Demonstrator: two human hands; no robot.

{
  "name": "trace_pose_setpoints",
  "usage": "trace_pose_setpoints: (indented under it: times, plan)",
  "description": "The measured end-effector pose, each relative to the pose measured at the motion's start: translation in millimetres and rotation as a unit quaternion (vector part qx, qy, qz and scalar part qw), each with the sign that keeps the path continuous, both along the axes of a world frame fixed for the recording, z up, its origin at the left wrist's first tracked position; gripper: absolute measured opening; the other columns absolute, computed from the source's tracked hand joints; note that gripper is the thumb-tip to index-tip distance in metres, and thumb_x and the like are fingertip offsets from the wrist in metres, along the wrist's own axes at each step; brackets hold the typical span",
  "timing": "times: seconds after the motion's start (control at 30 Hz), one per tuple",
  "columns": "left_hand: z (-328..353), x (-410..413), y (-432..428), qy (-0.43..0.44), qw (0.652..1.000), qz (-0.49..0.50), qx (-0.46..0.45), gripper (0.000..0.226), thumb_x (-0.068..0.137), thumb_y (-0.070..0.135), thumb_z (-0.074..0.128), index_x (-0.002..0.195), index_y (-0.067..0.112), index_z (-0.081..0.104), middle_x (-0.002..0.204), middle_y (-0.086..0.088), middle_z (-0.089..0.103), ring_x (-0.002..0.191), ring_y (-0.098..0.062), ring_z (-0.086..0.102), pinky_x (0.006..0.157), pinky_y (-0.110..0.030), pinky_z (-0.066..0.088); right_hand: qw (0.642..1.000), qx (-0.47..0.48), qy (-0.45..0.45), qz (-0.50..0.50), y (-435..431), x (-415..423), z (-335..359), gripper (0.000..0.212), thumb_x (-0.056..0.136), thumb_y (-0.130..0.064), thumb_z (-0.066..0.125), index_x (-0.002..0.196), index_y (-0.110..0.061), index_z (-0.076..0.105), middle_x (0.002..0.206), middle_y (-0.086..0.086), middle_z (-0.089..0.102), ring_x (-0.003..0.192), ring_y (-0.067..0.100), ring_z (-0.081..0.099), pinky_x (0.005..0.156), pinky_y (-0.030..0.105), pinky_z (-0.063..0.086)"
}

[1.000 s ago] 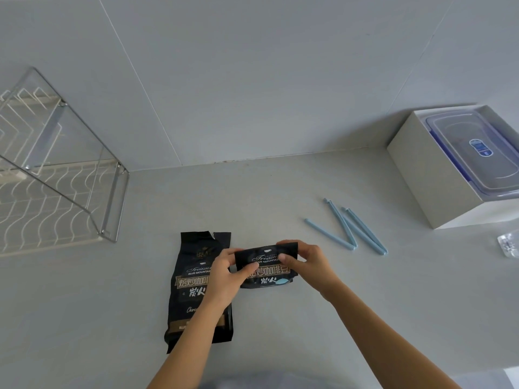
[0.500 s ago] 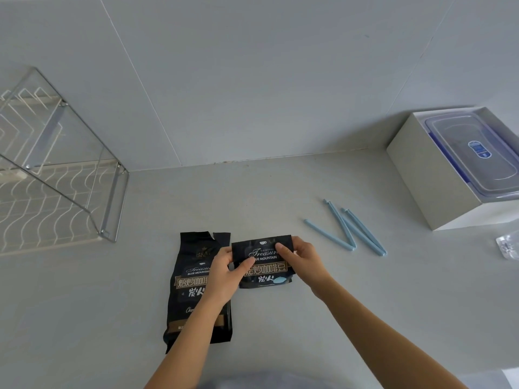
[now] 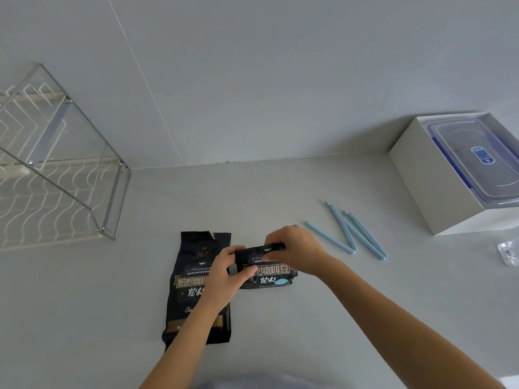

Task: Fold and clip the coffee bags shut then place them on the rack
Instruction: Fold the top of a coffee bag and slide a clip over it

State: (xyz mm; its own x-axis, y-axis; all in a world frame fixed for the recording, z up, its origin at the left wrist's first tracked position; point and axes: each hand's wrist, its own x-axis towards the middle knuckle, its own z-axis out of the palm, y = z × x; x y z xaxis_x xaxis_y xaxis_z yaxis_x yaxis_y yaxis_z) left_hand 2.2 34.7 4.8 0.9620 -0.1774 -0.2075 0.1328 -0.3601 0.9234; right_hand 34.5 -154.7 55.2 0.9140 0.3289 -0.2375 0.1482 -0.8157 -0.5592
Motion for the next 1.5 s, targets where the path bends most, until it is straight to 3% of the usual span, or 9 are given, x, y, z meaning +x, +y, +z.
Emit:
trace_pose_setpoints:
  times: [0.17, 0.3, 0.4, 0.5, 0.7, 1.03, 1.2, 1.27, 1.5]
  plan:
    - [-2, 2, -22, 0.005, 0.999, 0.017, -0.045, 0.026, 0.080, 0.008, 0.069, 0.098, 0.026, 0.064, 0.084, 0.000, 0.072, 0.087, -0.007, 0.066, 0.088, -0.029, 0.048, 0.998, 0.040, -0.004, -0.040, -12, -8, 7, 0.001, 0.075, -0.026, 0.068, 0.075, -0.027, 0.067, 0.070, -0.001, 0.067, 0.068, 0.018, 0.059, 0.057, 0.033, 0.045]
    - [-9, 0, -37, 0.049, 0.997, 0.030, -0.060, 0.021, 0.079, 0.004, 0.070, 0.099, 0.009, 0.065, 0.095, -0.013, 0.069, 0.092, -0.022, 0.065, 0.084, -0.037, 0.051, 0.976, 0.169, 0.077, -0.115, -37, -10, 4, 0.005, 0.082, -0.023, 0.067, 0.079, -0.022, 0.072, 0.074, -0.006, 0.070, 0.068, 0.001, 0.062, 0.061, 0.020, 0.048]
    - [-13, 1, -38, 0.058, 0.996, 0.036, -0.064, 0.026, 0.078, 0.004, 0.070, 0.104, 0.004, 0.064, 0.099, -0.006, 0.067, 0.097, -0.020, 0.064, 0.087, -0.034, 0.050, 0.933, 0.265, 0.038, -0.239, -63, -6, -6, 0.007, 0.084, -0.018, 0.067, 0.088, -0.018, 0.073, 0.086, -0.002, 0.073, 0.073, -0.007, 0.064, 0.068, 0.008, 0.047]
    - [-12, 1, -37, 0.070, 0.993, 0.042, -0.083, 0.020, 0.079, 0.004, 0.070, 0.097, 0.012, 0.068, 0.104, -0.004, 0.066, 0.098, -0.015, 0.064, 0.088, -0.027, 0.051, 0.931, 0.170, -0.012, -0.324, -93, -8, -31, 0.017, 0.085, -0.022, 0.067, 0.101, -0.018, 0.070, 0.108, 0.001, 0.069, 0.101, 0.014, 0.062, 0.086, 0.024, 0.046]
    - [-12, -6, -38, 0.079, 0.989, 0.045, -0.115, 0.014, 0.083, 0.009, 0.067, 0.093, 0.019, 0.067, 0.092, 0.001, 0.071, 0.088, -0.007, 0.067, 0.074, -0.017, 0.052, 0.937, -0.072, 0.043, -0.340, -121, -40, -83, 0.044, 0.080, -0.035, 0.071, 0.120, -0.026, 0.058, 0.147, 0.007, 0.031, 0.137, 0.030, 0.023, 0.107, 0.053, 0.031]
    - [-17, 0, -35, 0.095, 0.990, 0.036, -0.102, 0.023, 0.084, 0.013, 0.066, 0.107, 0.008, 0.064, 0.101, -0.001, 0.069, 0.094, -0.004, 0.063, 0.071, -0.007, 0.048, 0.928, -0.069, -0.067, -0.359, -111, -62, -97, 0.013, 0.076, -0.026, 0.076, 0.086, -0.022, 0.068, 0.132, 0.007, 0.047, 0.125, 0.029, 0.038, 0.094, 0.045, 0.043]
    - [-16, 7, -29, 0.138, 0.986, 0.012, -0.091, 0.025, 0.083, 0.021, 0.068, 0.107, 0.017, 0.064, 0.107, 0.005, 0.067, 0.099, 0.000, 0.060, 0.073, -0.009, 0.045, 0.875, 0.215, 0.019, -0.433, -105, -49, -71, 0.009, 0.078, -0.015, 0.074, 0.079, -0.016, 0.065, 0.092, 0.011, 0.065, 0.083, 0.024, 0.059, 0.070, 0.034, 0.049]
    - [-15, 9, -27, 0.146, 0.985, 0.004, -0.090, 0.025, 0.082, 0.022, 0.069, 0.106, 0.018, 0.064, 0.107, 0.005, 0.067, 0.100, 0.000, 0.059, 0.072, -0.009, 0.044, 0.836, 0.344, 0.082, -0.419, -104, -46, -53, 0.005, 0.080, -0.010, 0.071, 0.081, -0.013, 0.067, 0.089, 0.014, 0.067, 0.081, 0.022, 0.061, 0.079, 0.038, 0.054]
    - [-13, 10, -29, 0.144, 0.984, 0.008, -0.105, 0.024, 0.083, 0.015, 0.068, 0.107, 0.013, 0.065, 0.106, 0.000, 0.069, 0.098, -0.004, 0.061, 0.071, -0.004, 0.046, 0.910, 0.321, 0.042, -0.259, -101, -45, -2, 0.025, 0.077, -0.002, 0.072, 0.072, -0.026, 0.069, 0.094, -0.007, 0.072, 0.083, 0.003, 0.067, 0.075, 0.013, 0.052]
